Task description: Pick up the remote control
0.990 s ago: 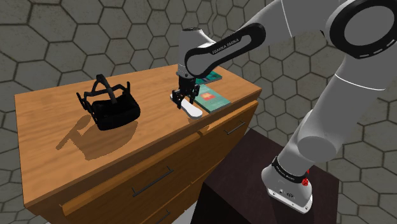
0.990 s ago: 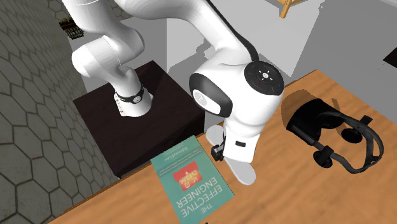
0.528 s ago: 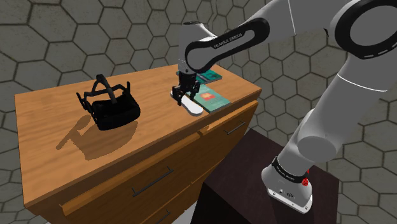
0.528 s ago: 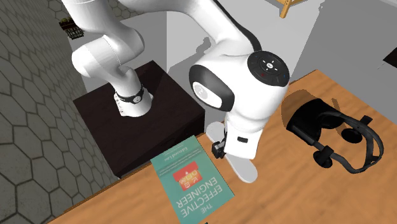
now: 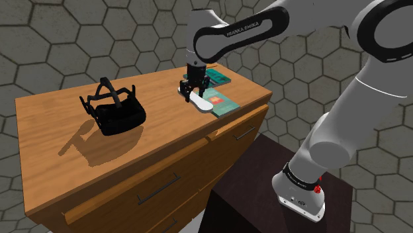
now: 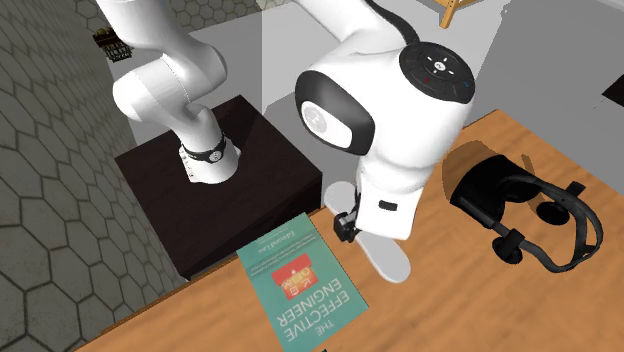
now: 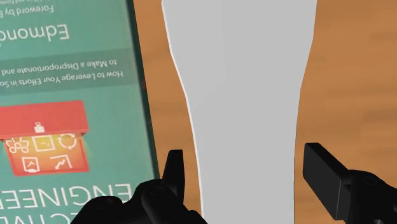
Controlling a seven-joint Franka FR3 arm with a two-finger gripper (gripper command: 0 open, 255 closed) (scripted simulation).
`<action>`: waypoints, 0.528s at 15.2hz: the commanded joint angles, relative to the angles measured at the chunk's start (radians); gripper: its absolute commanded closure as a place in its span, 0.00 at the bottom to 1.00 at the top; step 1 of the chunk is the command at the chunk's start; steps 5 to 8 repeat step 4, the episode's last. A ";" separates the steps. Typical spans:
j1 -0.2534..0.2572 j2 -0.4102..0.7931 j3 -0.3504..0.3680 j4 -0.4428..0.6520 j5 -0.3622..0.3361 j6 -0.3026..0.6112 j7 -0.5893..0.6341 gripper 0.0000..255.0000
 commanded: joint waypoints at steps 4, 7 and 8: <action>0.001 -0.014 0.000 0.029 0.003 -0.043 -0.001 1.00; 0.001 -0.014 0.000 0.029 0.003 -0.043 -0.001 1.00; 0.001 -0.014 0.000 0.029 0.003 -0.043 -0.001 1.00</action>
